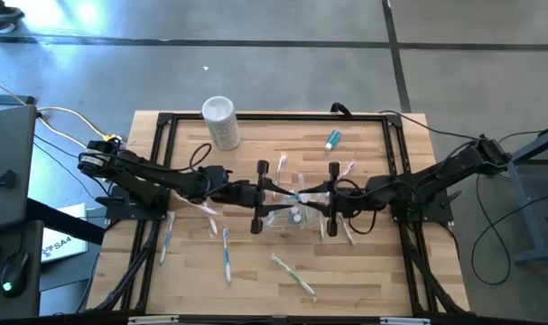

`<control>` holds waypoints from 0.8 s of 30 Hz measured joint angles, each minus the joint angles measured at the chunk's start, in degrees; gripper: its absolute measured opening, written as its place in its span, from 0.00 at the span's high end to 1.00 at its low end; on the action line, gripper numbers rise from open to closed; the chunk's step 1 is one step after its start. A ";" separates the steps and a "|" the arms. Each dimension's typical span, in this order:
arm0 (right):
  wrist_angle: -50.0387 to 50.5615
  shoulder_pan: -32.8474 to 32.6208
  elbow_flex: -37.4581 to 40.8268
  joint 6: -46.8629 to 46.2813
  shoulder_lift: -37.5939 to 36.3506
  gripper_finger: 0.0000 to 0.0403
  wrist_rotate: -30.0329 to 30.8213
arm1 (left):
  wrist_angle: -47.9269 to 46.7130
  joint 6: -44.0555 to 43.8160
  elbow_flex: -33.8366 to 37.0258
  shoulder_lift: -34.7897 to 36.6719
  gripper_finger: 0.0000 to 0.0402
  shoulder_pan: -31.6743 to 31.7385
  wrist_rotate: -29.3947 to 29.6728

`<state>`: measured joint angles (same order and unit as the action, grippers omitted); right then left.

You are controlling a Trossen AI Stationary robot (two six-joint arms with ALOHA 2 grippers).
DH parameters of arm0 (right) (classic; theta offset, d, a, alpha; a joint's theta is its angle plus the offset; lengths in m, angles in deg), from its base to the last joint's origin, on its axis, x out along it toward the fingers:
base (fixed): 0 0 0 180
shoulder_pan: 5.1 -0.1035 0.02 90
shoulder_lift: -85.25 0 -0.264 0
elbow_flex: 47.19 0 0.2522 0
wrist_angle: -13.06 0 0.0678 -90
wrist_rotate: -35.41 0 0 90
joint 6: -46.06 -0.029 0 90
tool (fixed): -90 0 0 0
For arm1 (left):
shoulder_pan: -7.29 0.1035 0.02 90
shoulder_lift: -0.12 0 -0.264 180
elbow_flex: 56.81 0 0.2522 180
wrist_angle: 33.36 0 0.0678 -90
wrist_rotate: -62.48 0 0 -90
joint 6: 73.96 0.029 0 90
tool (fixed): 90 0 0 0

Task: Pick & Place toothbrushing station
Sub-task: Put the blue mouthwash into the middle section of the transparent organizer

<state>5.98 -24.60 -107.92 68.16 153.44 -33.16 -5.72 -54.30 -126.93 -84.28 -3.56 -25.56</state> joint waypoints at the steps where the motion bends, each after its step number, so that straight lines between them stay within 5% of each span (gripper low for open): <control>1: 0.71 0.00 0.00 -0.32 0.00 0.80 0.11 | -0.01 0.00 0.00 0.00 0.70 0.00 -0.57; 19: 1.45 0.02 0.00 -1.33 0.28 0.80 -0.31 | -7.22 -0.57 -5.01 -1.97 0.69 -0.02 0.25; 24: 1.83 0.04 0.00 -1.37 0.28 0.80 -0.24 | -7.27 -0.46 -5.01 -2.03 0.62 -0.07 0.33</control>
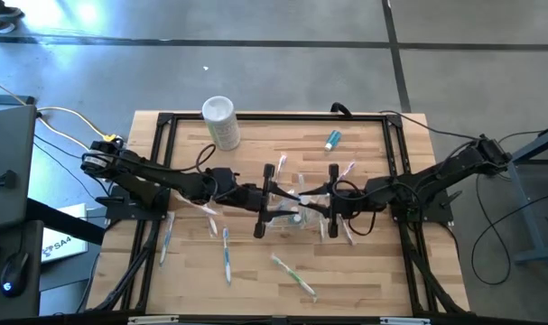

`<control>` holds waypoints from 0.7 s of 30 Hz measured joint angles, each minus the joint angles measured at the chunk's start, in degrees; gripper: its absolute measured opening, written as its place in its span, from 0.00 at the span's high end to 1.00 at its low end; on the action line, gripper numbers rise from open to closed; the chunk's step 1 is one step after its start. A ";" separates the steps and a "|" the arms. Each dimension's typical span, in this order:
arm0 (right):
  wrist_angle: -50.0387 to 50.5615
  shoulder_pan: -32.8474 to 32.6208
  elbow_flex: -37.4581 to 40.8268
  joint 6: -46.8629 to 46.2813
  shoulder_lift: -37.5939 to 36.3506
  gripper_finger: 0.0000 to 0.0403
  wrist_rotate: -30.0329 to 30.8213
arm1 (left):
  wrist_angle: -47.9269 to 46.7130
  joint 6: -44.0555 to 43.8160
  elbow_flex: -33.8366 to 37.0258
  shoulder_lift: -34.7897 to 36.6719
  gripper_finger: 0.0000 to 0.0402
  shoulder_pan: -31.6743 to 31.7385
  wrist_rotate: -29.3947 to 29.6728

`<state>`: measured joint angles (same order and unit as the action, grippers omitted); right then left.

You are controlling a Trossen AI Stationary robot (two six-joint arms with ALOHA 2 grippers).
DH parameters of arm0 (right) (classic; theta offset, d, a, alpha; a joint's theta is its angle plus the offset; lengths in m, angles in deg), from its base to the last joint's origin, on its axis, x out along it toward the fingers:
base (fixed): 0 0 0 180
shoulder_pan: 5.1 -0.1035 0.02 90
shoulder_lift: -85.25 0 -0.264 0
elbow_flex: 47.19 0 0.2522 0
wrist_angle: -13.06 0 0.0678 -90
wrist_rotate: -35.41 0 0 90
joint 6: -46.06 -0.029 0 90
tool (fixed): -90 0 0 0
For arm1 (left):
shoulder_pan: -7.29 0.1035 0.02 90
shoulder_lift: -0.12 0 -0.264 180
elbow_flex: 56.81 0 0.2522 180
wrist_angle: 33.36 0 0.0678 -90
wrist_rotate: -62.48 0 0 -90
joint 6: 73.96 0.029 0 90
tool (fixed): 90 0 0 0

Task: Pick & Place toothbrushing station
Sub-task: Put the blue mouthwash into the middle section of the transparent organizer

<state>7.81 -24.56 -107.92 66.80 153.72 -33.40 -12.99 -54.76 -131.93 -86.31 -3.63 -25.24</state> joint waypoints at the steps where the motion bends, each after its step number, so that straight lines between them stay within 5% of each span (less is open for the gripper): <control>1: 0.02 0.02 0.00 -0.01 0.00 0.80 0.15 | -0.02 0.00 0.00 0.00 0.60 0.00 0.00; 8: 0.31 0.02 0.00 -0.14 -0.02 0.80 0.33 | 0.17 0.00 0.08 -0.06 0.43 -0.04 -0.01; 13: 1.32 0.07 -0.04 -0.97 0.08 0.80 -0.44 | 1.75 -0.01 0.09 -0.22 0.41 0.08 5.83; 21: 1.53 0.11 -0.02 -1.08 0.22 0.80 -0.53 | 2.39 -0.02 0.05 -1.24 0.41 0.11 6.25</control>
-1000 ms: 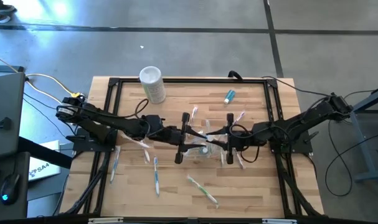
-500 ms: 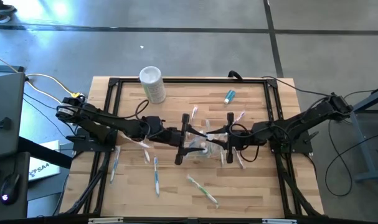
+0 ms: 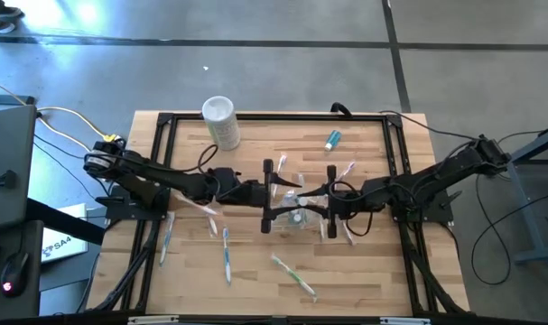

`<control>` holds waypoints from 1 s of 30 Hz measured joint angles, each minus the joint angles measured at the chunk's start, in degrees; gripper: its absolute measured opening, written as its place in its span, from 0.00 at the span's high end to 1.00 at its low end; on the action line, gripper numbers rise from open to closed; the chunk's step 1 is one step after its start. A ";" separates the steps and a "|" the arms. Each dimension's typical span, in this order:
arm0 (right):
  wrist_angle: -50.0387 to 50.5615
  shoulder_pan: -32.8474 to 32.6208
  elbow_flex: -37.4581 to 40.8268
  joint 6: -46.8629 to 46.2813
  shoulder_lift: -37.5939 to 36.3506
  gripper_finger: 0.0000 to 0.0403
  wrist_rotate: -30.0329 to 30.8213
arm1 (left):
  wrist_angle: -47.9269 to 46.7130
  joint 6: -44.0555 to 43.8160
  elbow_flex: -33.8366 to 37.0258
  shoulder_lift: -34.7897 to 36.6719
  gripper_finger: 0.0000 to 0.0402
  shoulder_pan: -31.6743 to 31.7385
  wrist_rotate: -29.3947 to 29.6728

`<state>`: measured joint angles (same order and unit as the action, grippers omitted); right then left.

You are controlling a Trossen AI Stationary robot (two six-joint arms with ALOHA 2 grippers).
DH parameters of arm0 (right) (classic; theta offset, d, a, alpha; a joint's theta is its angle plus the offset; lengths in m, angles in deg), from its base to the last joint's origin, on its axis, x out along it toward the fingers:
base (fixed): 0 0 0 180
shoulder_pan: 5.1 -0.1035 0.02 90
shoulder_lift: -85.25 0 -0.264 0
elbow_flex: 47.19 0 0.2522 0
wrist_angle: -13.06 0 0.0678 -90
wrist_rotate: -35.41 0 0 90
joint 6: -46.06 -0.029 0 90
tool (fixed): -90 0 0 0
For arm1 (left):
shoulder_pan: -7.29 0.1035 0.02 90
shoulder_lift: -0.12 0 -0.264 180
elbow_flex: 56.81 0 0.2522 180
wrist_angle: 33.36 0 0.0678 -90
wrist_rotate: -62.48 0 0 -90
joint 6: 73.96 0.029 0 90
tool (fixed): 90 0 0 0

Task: Pick & Place toothbrushing station
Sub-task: Put the blue mouthwash into the middle section of the transparent organizer

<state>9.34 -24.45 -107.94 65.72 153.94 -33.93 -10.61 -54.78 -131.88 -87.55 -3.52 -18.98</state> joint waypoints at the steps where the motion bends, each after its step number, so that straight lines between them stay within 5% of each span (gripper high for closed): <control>1: -0.05 -0.02 0.00 0.02 0.00 0.80 0.02 | -0.34 0.00 0.07 -0.08 0.41 0.00 -0.01; 17: 0.19 0.01 0.02 0.09 -0.02 0.80 0.43 | -2.74 0.48 -4.68 -4.38 0.41 -0.04 -0.30; 30: 0.35 0.02 0.02 0.07 -0.02 0.80 0.42 | -2.38 3.54 -4.69 -4.38 0.41 -0.07 -6.03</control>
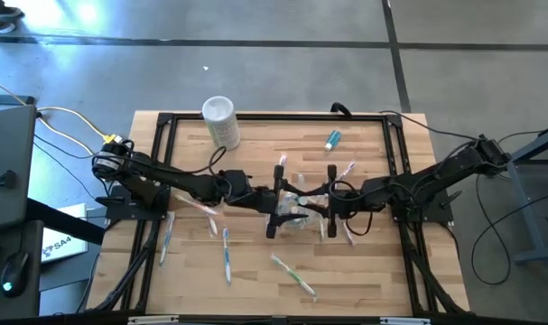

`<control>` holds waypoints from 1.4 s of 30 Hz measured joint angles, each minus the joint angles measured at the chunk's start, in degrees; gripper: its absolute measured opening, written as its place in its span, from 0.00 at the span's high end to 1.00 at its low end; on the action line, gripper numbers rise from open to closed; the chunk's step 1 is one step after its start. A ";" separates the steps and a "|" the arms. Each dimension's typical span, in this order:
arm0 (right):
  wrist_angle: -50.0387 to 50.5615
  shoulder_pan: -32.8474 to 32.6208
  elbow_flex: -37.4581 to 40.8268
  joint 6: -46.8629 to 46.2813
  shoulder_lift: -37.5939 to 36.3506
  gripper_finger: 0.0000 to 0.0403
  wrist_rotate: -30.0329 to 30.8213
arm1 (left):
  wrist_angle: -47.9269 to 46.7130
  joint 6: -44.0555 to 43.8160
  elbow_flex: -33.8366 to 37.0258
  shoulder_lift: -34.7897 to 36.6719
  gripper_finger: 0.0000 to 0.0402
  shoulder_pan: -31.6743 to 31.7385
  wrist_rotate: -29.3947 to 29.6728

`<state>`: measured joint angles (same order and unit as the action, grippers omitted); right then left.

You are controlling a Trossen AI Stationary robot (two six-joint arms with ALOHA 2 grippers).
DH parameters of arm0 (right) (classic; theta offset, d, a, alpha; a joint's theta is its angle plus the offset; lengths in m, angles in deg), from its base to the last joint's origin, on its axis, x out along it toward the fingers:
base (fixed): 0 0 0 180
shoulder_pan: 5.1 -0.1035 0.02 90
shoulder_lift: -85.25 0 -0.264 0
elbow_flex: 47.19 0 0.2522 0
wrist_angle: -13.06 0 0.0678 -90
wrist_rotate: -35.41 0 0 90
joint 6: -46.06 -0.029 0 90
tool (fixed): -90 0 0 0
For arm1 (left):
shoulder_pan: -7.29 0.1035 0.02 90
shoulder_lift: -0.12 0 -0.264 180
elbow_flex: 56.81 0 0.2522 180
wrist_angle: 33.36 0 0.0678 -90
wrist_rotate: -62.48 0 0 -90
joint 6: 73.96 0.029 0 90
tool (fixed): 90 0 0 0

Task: Pick & Place toothbrushing station
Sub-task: Put the blue mouthwash into the middle section of the transparent organizer

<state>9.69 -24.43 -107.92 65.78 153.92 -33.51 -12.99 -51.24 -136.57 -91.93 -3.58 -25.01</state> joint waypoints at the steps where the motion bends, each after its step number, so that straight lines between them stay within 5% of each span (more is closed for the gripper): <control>1: -0.04 -0.02 0.00 0.00 0.00 0.80 -0.01 | 0.00 0.00 0.00 0.00 0.41 0.00 -0.94; 11: -0.13 -0.02 0.00 0.00 0.00 0.80 -0.02 | 0.00 -0.03 0.00 0.00 0.45 0.02 -0.48; 19: 0.45 -0.06 0.00 0.09 0.00 0.80 -0.43 | -0.50 0.52 -0.04 0.01 0.77 0.11 0.04; 28: 0.71 -0.02 0.02 0.28 0.00 0.80 -0.21 | -1.51 2.36 -0.09 0.07 0.78 0.00 1.59; 38: 0.39 -0.16 0.02 -0.72 0.00 0.51 0.41 | -1.60 2.68 -0.07 0.07 0.78 0.00 -2.09; 42: 0.46 -1.96 0.00 -0.51 -0.13 0.37 6.80 | -1.71 0.79 -0.02 0.15 0.78 0.03 -2.73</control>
<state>10.15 -26.39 -107.91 65.27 153.79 -26.72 -14.70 -50.45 -136.58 -91.78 -3.55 -27.75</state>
